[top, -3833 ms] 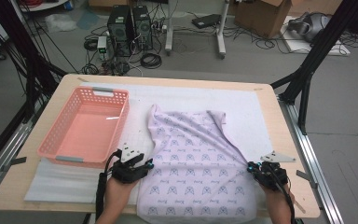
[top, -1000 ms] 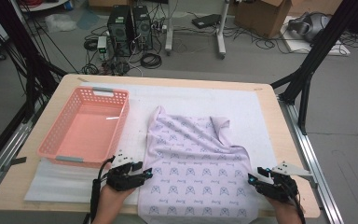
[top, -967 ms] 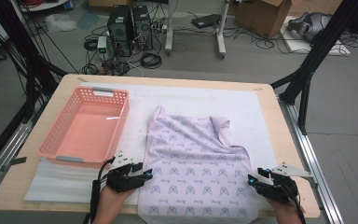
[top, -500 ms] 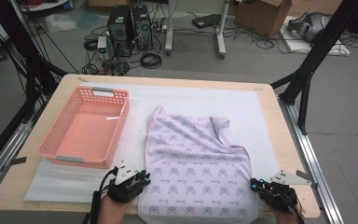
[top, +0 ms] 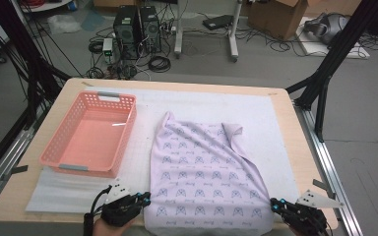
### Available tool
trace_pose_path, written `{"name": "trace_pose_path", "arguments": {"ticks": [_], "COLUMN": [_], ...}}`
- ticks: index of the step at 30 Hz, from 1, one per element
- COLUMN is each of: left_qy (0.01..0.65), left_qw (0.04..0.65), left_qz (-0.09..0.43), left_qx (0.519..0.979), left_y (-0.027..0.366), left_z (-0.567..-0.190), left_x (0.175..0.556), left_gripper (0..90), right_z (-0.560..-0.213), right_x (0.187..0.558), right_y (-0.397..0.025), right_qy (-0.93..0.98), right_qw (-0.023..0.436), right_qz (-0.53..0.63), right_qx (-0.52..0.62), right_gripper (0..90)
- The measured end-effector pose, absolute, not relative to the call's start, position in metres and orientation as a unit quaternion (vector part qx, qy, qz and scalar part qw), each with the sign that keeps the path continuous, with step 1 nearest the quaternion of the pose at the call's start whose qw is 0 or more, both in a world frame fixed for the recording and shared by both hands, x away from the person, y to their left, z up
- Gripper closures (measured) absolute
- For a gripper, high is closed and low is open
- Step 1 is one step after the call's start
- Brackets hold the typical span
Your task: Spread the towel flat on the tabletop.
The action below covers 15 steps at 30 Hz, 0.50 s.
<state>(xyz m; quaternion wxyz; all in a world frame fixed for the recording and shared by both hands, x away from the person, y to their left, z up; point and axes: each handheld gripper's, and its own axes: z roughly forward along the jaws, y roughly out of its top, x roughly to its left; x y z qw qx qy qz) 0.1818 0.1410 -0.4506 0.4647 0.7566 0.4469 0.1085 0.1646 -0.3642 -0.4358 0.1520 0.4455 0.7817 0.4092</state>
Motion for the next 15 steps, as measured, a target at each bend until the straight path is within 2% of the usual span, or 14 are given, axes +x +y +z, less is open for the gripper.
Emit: {"name": "trace_pose_path", "arguments": {"ticks": [4, 5, 6, 7, 9, 13, 15], "left_qy": [0.448, 0.449, 0.454, 0.458, 0.461, 0.459, 0.459], "left_qw": [0.468, 0.47, 0.471, 0.473, 0.476, 0.464, 0.468], "left_qz": [0.097, 0.105, 0.108, 0.108, 0.117, 0.128, 0.131], "left_qx": [0.756, 0.752, 0.749, 0.745, 0.74, 0.746, 0.744], "left_y": [0.145, 0.146, 0.146, 0.146, 0.143, 0.135, 0.133], "left_z": [-0.451, -0.451, -0.451, -0.451, -0.451, -0.458, -0.459], "left_x": [0.172, 0.173, 0.176, 0.179, 0.186, 0.199, 0.202], "left_gripper": [85.4, 79.9, 66.4, 58.6, 53.1, 52.3, 55.0], "right_z": [-0.437, -0.437, -0.438, -0.438, -0.437, -0.44, -0.444], "right_x": [0.155, 0.154, 0.154, 0.157, 0.161, 0.174, 0.183], "right_y": [-0.362, -0.361, -0.361, -0.36, -0.359, -0.349, -0.346], "right_qy": [0.79, 0.79, 0.787, 0.779, 0.77, 0.771, 0.773], "right_qw": [0.139, 0.136, 0.142, 0.145, 0.153, 0.185, 0.19], "right_qz": [0.405, 0.405, 0.404, 0.408, 0.413, 0.39, 0.376], "right_qx": [0.439, 0.44, 0.445, 0.454, 0.463, 0.468, 0.474], "right_gripper": [86.6, 83.8, 69.8, 63.8, 59.6, 56.6, 55.4]}}
